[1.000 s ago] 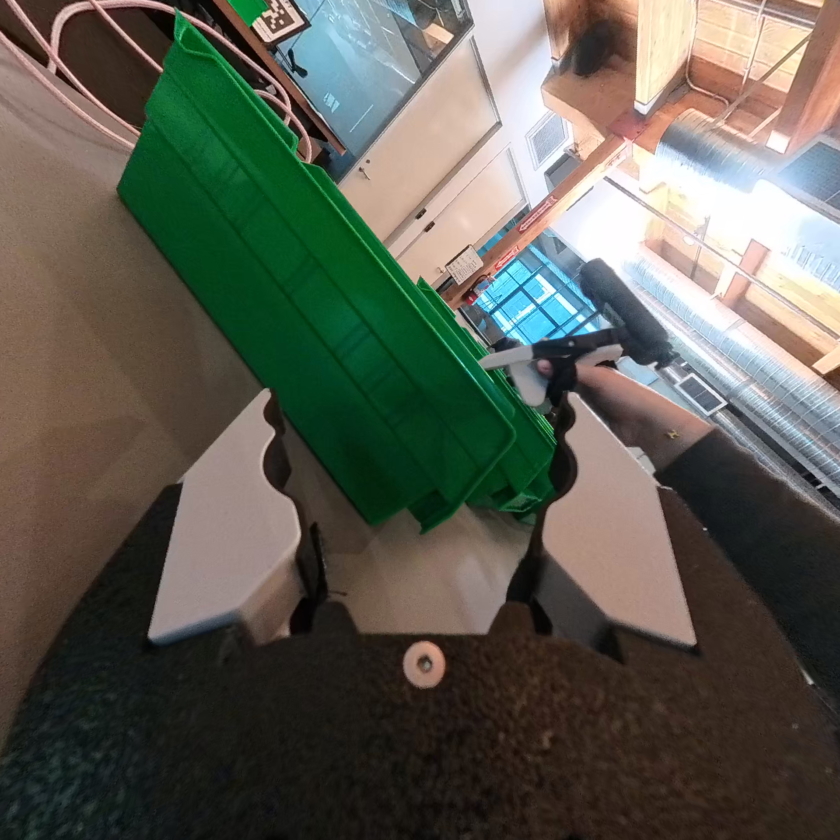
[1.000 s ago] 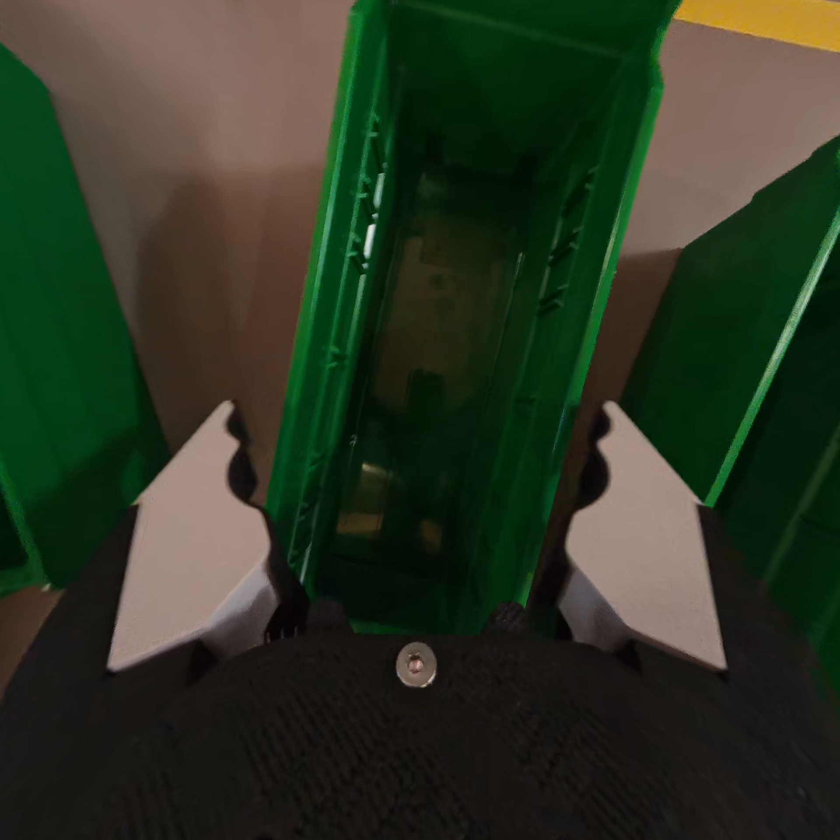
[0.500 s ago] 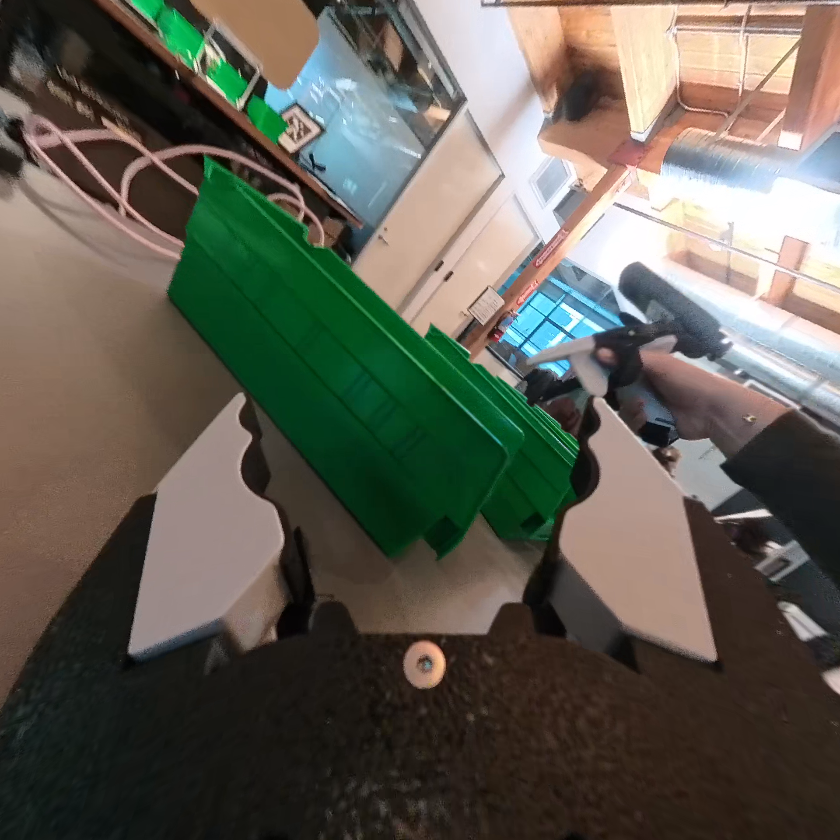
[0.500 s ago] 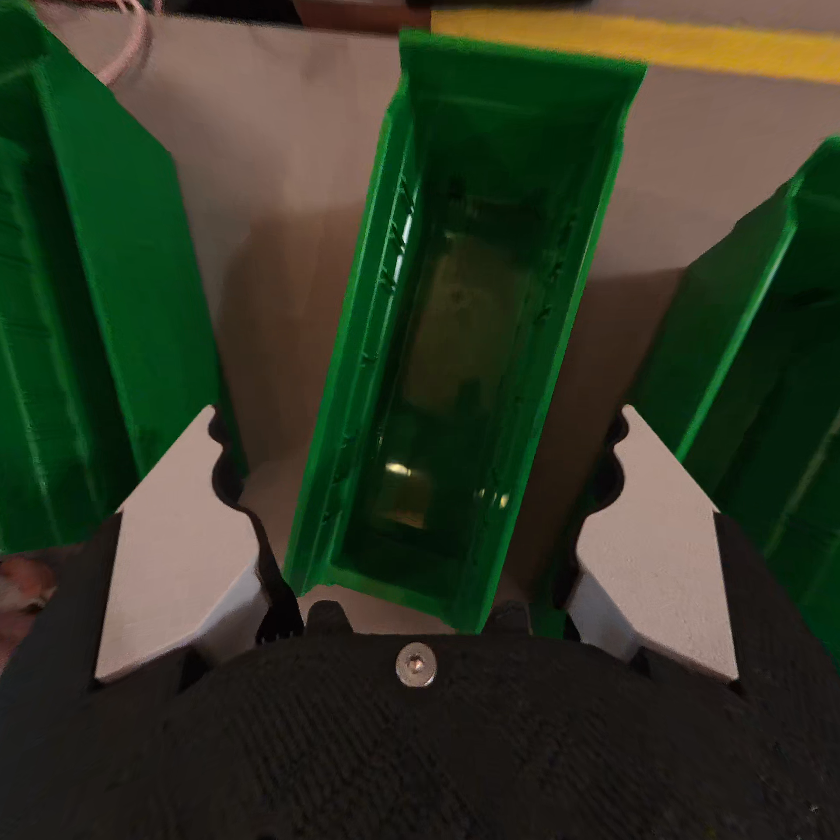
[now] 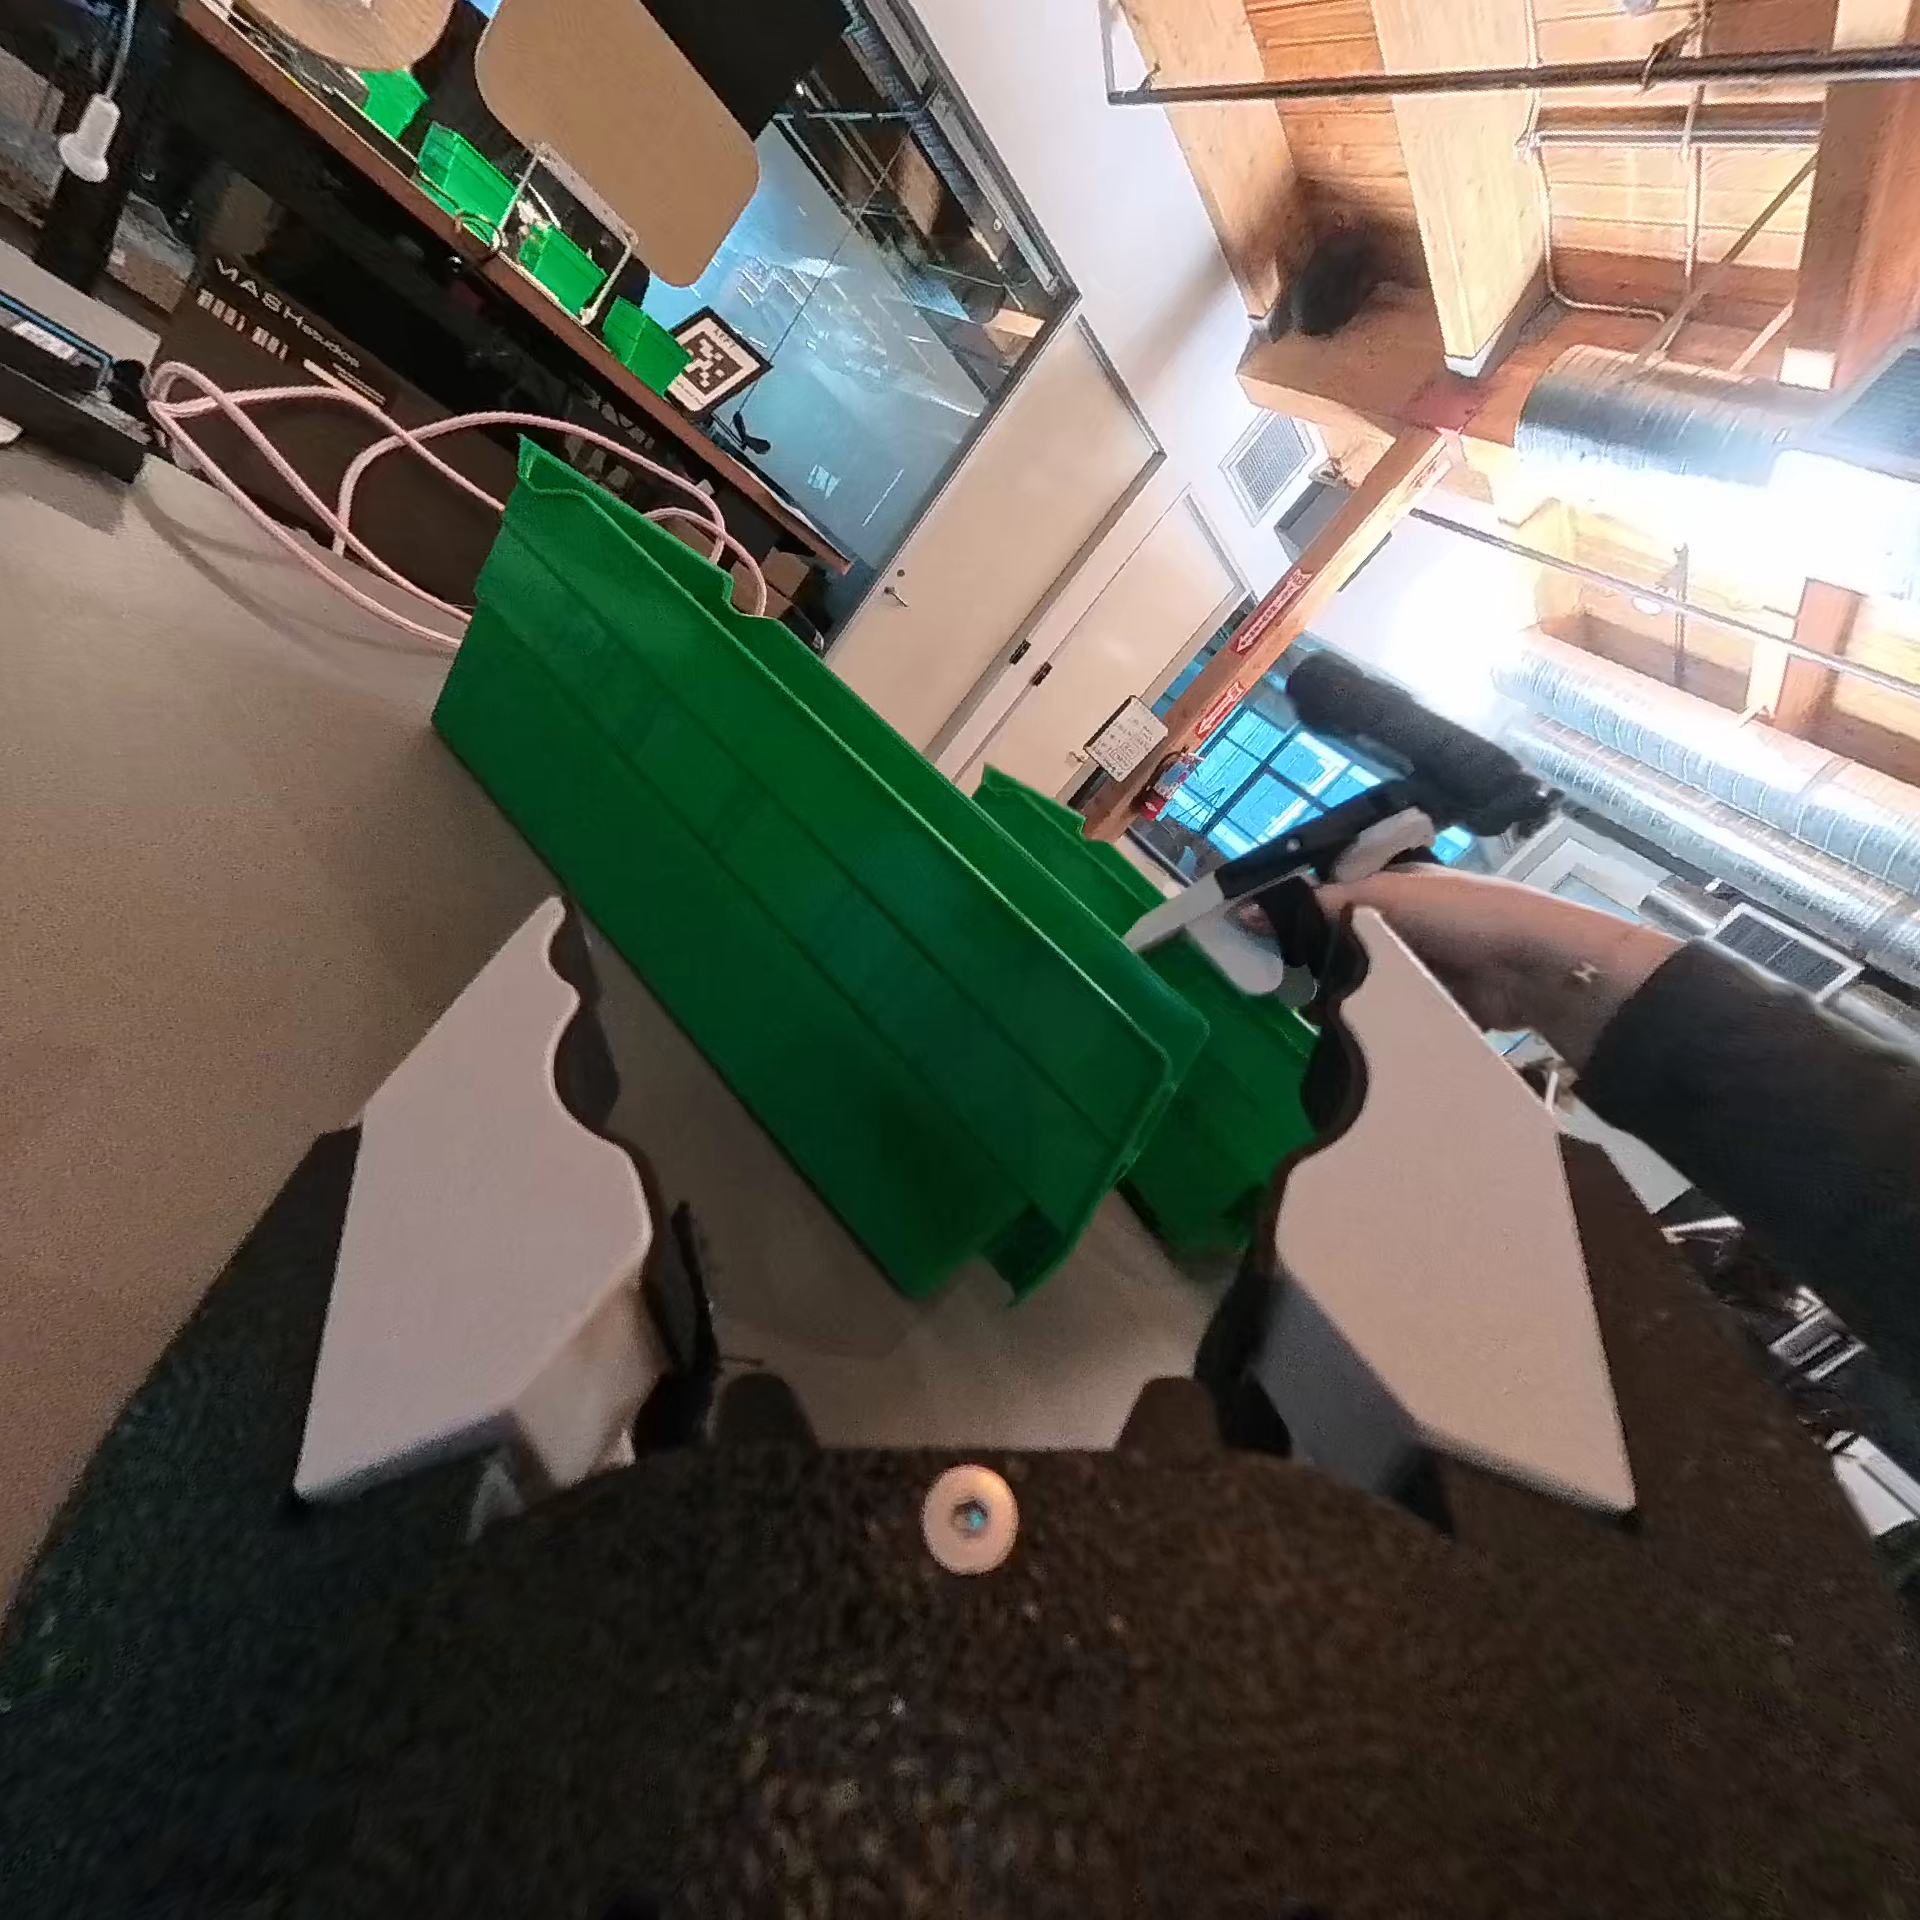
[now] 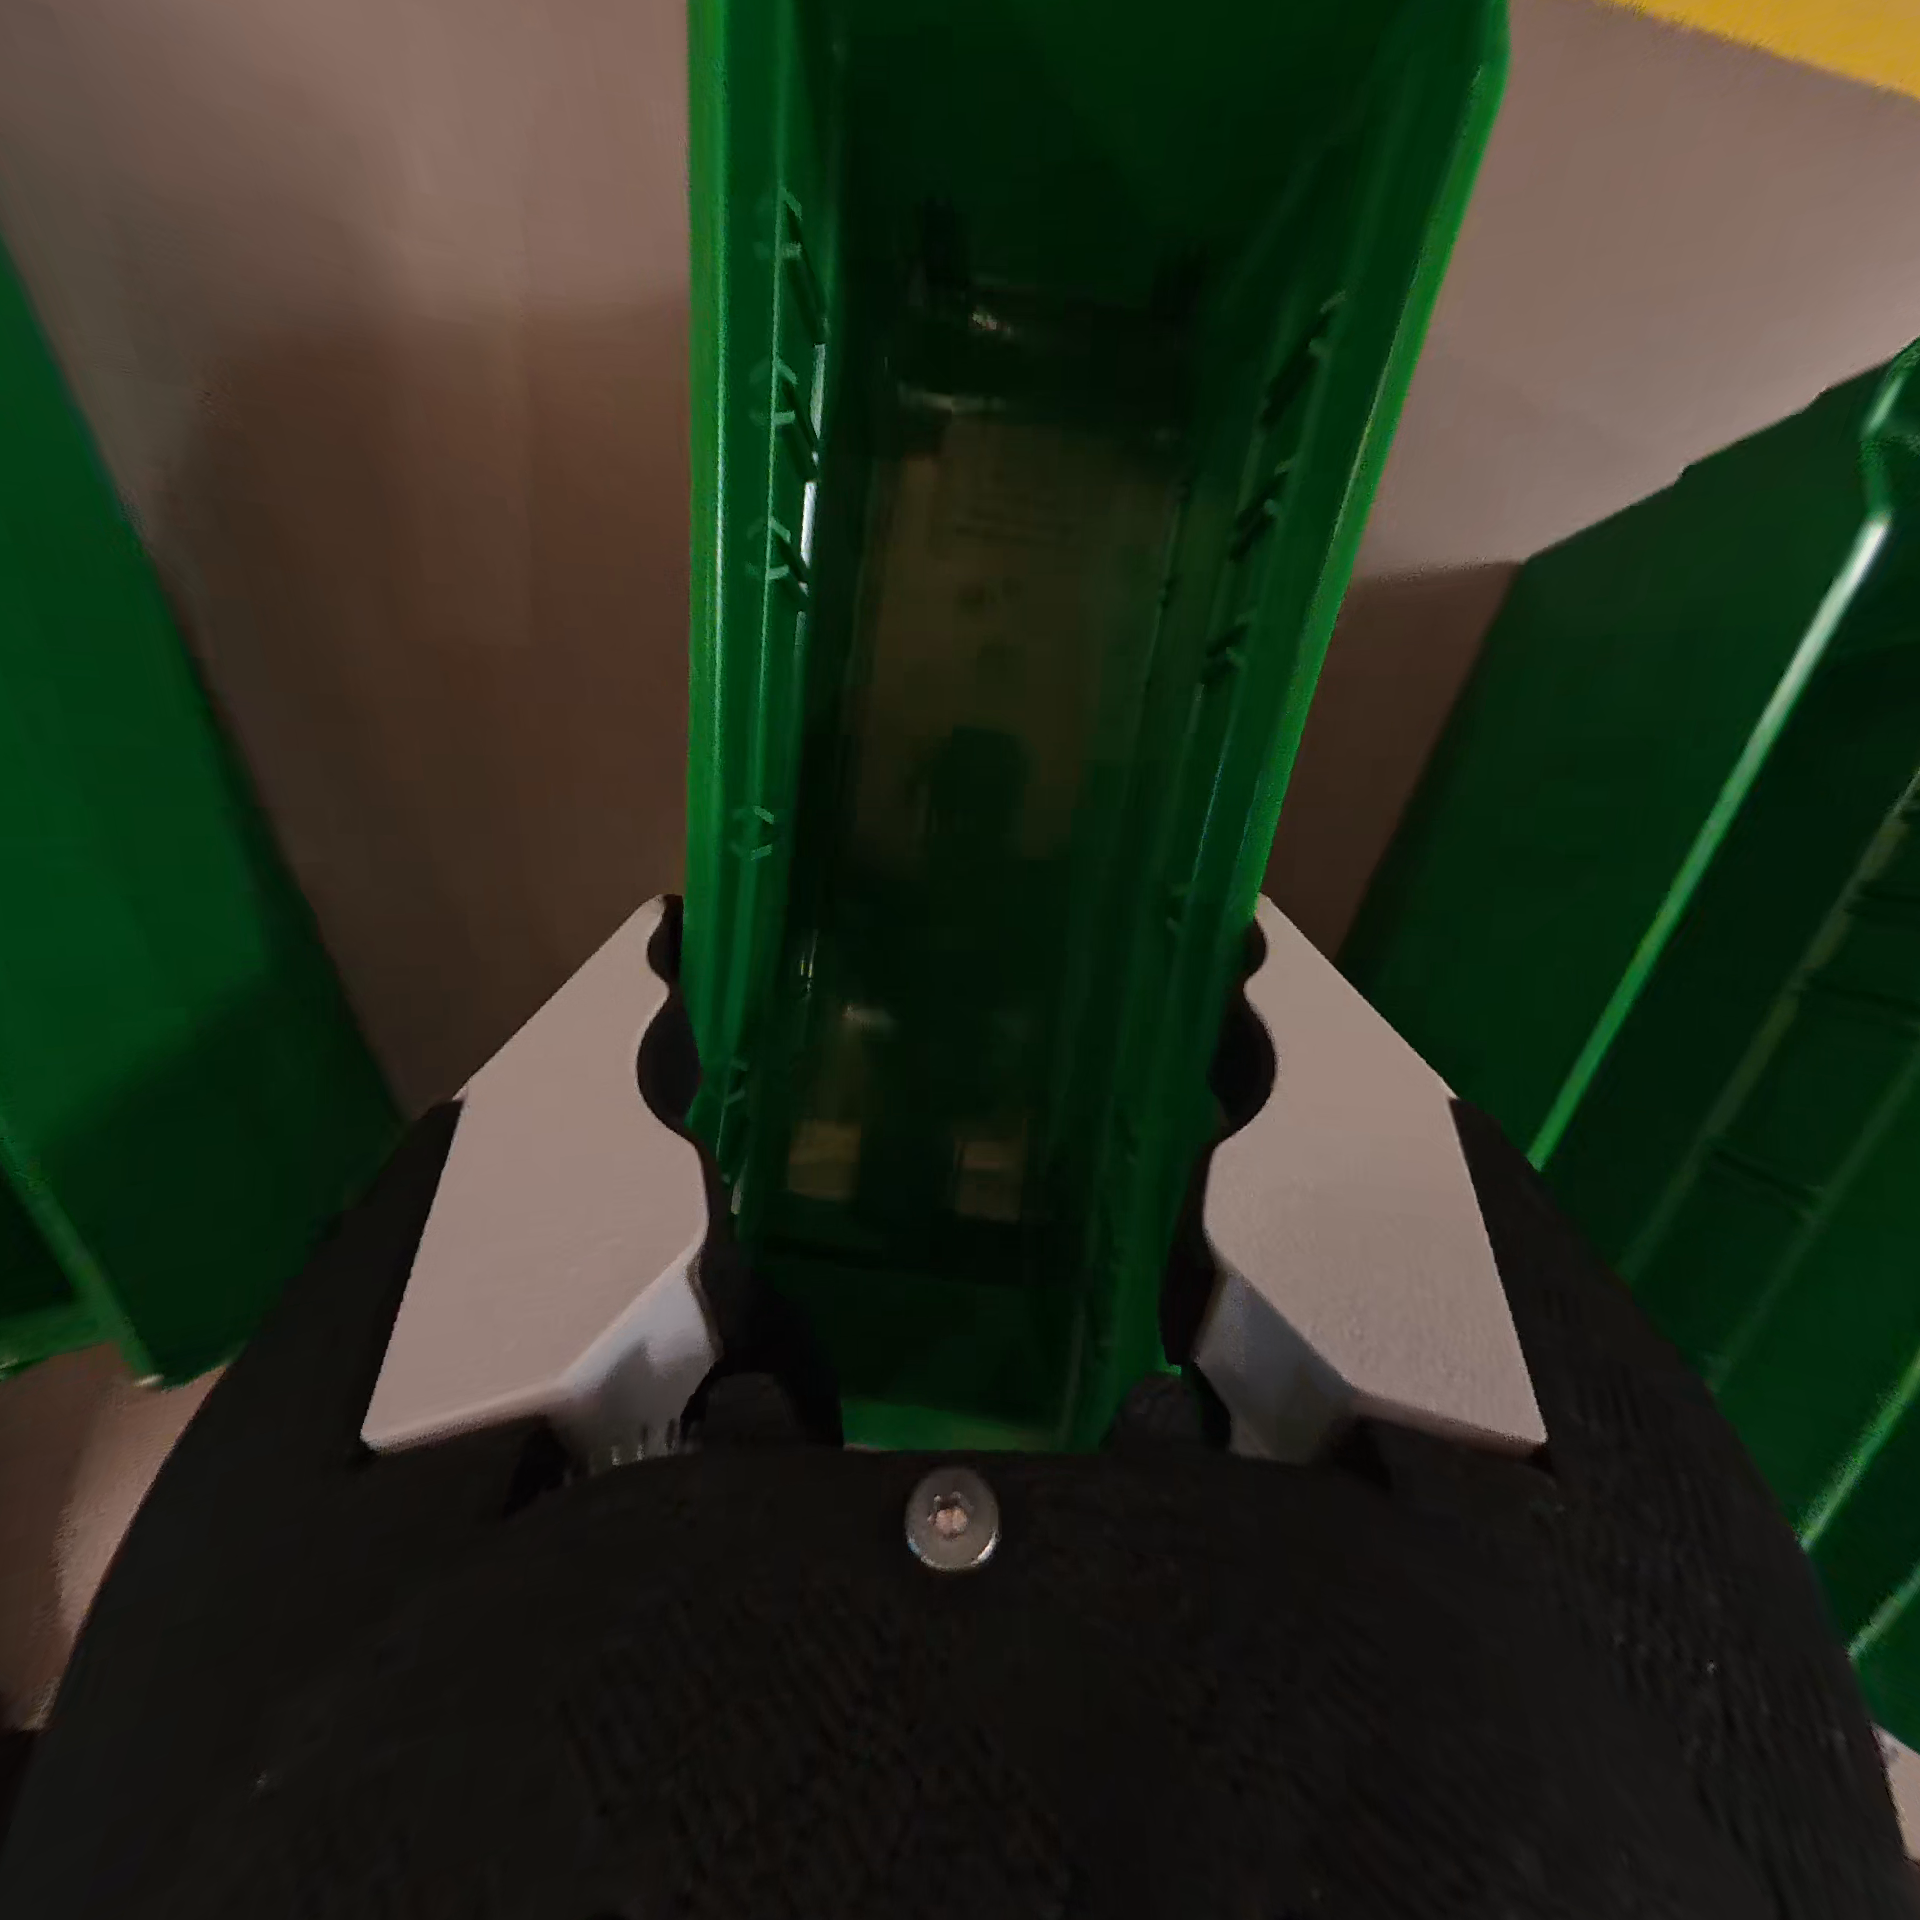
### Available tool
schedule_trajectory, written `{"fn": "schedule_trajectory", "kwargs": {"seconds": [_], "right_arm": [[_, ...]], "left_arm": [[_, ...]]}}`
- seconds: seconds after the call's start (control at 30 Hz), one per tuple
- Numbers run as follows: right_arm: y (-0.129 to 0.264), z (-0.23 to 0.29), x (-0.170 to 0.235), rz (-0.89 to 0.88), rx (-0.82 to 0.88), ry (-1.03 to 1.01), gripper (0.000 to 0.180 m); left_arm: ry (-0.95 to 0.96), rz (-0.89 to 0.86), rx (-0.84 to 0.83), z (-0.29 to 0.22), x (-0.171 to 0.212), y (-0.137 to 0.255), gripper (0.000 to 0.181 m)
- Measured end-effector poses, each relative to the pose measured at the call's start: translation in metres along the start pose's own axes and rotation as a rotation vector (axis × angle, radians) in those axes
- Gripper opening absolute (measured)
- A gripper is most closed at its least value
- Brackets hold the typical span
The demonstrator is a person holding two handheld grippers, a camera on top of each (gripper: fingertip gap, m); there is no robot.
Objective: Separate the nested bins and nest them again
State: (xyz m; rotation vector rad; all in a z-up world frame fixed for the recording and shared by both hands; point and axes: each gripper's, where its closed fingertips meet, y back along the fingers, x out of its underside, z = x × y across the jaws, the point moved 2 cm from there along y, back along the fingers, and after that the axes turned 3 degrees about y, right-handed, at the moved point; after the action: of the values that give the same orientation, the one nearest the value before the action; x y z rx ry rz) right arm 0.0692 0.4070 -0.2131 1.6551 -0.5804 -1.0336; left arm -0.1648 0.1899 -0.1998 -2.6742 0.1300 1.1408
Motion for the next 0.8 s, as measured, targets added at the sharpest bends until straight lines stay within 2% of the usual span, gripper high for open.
{"fn": "schedule_trajectory", "kwargs": {"seconds": [0.03,0.17,0.27,0.37,0.53,0.8], "right_arm": [[0.008,0.002,-0.006,-0.022,-0.006,-0.001,0.100],[0.066,0.025,-0.044,-0.182,-0.015,0.047,0.099],[0.113,0.080,-0.068,-0.266,-0.112,0.144,0.099],[0.139,0.144,-0.078,-0.296,-0.235,0.225,0.098],[0.129,0.207,-0.072,-0.218,-0.226,0.344,0.100],[0.101,0.227,-0.070,-0.160,-0.239,0.329,0.099]], "left_arm": [[0.004,-0.002,0.002,0.000,0.000,0.000,0.134],[0.031,-0.032,0.021,-0.001,-0.004,0.002,0.134],[0.066,-0.041,0.035,-0.001,-0.004,0.000,0.136],[0.074,-0.036,0.030,0.001,-0.003,0.000,0.136],[0.069,-0.049,0.014,0.003,-0.005,0.002,0.136],[0.065,0.004,0.013,0.001,0.004,-0.005,0.136]]}}
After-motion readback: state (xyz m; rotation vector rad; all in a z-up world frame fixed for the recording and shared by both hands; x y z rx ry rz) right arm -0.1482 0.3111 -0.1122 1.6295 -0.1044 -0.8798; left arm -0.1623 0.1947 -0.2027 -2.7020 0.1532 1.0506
